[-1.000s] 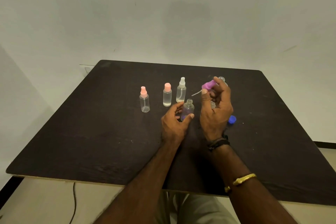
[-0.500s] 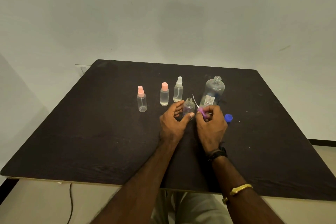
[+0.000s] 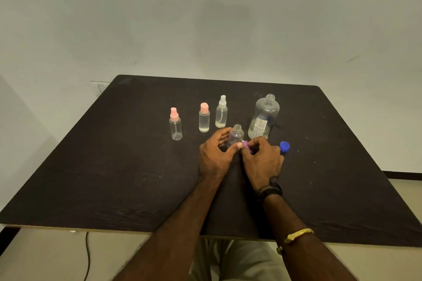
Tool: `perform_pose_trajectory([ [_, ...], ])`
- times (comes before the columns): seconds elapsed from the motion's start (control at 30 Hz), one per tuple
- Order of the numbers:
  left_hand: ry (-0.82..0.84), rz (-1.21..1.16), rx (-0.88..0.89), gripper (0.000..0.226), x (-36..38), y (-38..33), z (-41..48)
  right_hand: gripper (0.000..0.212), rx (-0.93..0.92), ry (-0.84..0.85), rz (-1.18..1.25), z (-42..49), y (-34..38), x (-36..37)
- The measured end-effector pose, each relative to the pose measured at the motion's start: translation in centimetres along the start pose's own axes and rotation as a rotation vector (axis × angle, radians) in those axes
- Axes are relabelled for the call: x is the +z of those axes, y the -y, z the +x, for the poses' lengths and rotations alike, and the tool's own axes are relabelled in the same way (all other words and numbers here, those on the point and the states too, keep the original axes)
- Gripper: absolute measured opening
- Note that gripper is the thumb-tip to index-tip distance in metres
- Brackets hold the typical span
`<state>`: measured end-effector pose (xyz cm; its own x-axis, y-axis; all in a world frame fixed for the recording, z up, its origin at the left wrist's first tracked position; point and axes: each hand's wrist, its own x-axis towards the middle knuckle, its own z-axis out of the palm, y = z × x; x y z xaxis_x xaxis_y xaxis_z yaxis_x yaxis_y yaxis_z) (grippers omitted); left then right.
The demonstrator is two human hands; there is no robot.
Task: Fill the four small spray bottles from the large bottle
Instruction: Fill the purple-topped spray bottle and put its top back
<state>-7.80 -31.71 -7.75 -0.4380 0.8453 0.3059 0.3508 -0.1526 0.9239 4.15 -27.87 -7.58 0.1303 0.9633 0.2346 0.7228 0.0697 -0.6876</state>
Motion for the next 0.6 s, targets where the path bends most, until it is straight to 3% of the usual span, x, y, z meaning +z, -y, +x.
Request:
perform_pose_trajectory([
  [0.27,0.015,0.001,-0.021,0.058,0.0,-0.1,0.1,0.023,-0.003,0.005,-0.005,-0.1,0.4,-0.2],
  [0.43,0.008,-0.013,-0.007,0.056,0.1,0.0,0.2,0.019,-0.104,-0.179,0.311,-0.5,1.8,-1.2],
  [0.6,-0.002,-0.059,-0.033,0.052,0.2,0.4,0.1,0.019,-0.227,-0.392,0.446,1.0,4.1,-2.3],
])
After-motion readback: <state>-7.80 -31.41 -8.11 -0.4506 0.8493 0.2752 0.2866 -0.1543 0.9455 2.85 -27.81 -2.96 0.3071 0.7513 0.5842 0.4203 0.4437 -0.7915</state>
